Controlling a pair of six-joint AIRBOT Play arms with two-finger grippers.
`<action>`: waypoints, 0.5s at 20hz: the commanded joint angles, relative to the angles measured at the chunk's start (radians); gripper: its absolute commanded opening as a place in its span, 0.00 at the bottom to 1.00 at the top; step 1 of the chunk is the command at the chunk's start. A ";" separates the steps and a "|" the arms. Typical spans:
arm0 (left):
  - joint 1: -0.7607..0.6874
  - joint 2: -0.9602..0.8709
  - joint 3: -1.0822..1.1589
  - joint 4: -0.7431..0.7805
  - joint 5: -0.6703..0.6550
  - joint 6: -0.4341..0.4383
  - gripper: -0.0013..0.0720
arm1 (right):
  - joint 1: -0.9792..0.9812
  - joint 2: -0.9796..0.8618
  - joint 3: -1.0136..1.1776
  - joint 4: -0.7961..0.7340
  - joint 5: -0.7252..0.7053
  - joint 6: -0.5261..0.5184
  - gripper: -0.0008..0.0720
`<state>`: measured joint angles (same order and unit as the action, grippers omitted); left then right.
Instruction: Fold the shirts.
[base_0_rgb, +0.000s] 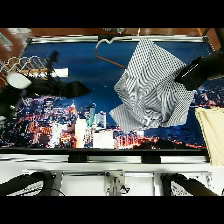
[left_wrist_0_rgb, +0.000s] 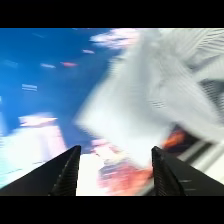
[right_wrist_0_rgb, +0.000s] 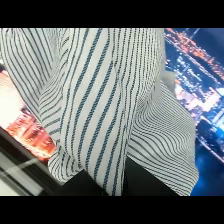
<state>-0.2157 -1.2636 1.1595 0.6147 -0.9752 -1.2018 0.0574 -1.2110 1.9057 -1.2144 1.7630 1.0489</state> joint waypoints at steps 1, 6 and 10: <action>-0.122 -0.039 -0.114 -0.337 0.247 0.092 0.77 | 0.001 0.013 0.000 0.064 0.052 0.090 0.12; -0.215 -0.151 -0.094 -0.609 0.333 0.222 0.77 | 0.001 0.013 0.000 0.062 0.086 0.111 0.12; -0.214 -0.200 -0.084 -0.608 0.332 0.284 0.76 | 0.001 0.013 0.000 0.066 0.086 0.118 0.12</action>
<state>-0.4156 -1.4273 1.0729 0.0662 -0.6594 -0.9836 0.0578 -1.1988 1.9057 -1.1538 1.8362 1.1542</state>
